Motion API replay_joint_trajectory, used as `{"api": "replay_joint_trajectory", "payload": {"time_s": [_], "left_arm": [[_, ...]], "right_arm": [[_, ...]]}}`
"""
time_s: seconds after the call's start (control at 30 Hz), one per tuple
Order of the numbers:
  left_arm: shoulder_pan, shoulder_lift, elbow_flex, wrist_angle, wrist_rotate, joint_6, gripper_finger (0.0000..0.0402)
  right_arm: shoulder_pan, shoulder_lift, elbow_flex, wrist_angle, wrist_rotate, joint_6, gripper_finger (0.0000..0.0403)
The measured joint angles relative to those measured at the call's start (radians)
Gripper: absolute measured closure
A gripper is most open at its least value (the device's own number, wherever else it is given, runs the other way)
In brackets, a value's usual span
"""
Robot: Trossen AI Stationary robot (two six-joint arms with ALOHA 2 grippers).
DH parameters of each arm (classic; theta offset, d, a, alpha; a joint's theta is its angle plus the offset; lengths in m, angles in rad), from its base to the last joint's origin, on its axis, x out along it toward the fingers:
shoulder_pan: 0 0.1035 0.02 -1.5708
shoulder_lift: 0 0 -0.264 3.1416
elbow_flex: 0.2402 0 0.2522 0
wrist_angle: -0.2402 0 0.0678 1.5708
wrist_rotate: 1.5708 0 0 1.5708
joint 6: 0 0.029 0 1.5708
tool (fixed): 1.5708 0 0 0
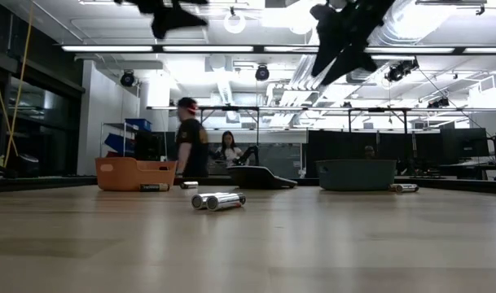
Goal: Sort batteries
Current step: Put the silver battery into the orange bin
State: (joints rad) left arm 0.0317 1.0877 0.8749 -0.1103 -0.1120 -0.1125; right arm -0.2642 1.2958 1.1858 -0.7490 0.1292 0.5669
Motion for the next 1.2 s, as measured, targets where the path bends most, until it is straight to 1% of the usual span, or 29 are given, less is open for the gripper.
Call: {"api": "replay_joint_trajectory", "payload": {"time_s": [0.1,0.23,0.37,0.5,0.7,0.87,0.97,1.13,1.2], "left_arm": [[-0.028,0.082,0.000,-0.060,0.018,-0.024,0.0187],[-0.086,0.216,0.033,-0.149,0.019,-0.108,0.0192],[-0.150,0.370,0.091,-0.167,0.008,-0.268,0.0203],[-0.210,0.518,0.162,-0.215,-0.001,-0.437,0.0218],[-0.270,0.679,0.252,-0.301,-0.001,-0.686,0.0235],[-0.307,0.738,0.290,-0.359,-0.019,-0.857,0.0241],[-0.318,0.769,0.301,-0.365,-0.058,-0.879,0.0241],[-0.320,0.803,0.306,-0.374,-0.064,-0.881,0.0241],[-0.320,0.803,0.305,-0.392,-0.086,-0.881,0.0241]], "right_arm": [[0.076,-0.064,0.000,-0.060,0.073,0.087,0.0242],[0.202,-0.153,0.000,-0.158,0.192,0.263,0.0242],[0.337,-0.209,0.000,-0.255,0.318,0.410,0.0242],[0.442,-0.230,0.000,-0.342,0.394,0.497,0.0242],[0.534,-0.230,-0.005,-0.436,0.397,0.506,0.0242],[0.576,-0.230,-0.005,-0.460,0.396,0.482,0.0242],[0.588,-0.230,-0.005,-0.460,0.402,0.468,0.0242],[0.589,-0.230,-0.005,-0.460,0.403,0.479,0.0242],[0.588,-0.230,-0.005,-0.459,0.409,0.487,0.0242]]}}
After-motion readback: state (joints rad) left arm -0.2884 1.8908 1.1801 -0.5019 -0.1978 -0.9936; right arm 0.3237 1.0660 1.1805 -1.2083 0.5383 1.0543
